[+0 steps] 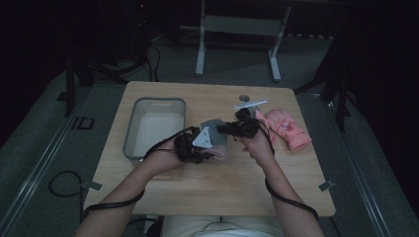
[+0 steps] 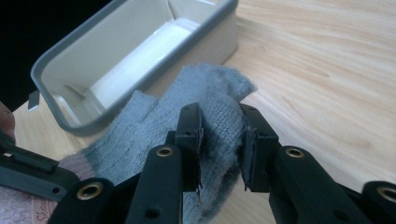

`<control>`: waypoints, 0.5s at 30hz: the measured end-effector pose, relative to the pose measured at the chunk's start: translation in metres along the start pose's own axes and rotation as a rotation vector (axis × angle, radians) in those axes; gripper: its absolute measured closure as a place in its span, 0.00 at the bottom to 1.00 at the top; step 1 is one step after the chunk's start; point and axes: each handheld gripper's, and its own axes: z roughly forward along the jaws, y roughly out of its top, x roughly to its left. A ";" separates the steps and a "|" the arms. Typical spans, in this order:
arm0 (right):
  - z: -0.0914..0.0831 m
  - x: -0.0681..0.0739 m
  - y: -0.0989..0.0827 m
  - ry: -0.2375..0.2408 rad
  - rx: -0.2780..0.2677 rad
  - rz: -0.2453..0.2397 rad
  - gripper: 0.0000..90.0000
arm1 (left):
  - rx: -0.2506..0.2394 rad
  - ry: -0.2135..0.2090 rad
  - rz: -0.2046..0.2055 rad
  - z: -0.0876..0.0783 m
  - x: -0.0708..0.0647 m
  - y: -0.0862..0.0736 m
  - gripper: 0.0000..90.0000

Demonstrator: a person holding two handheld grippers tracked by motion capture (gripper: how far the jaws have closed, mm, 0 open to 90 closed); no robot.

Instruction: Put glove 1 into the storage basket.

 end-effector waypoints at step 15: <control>0.025 0.023 0.038 0.026 -0.022 -0.021 0.80 | 0.042 0.038 0.005 -0.034 0.024 -0.018 0.76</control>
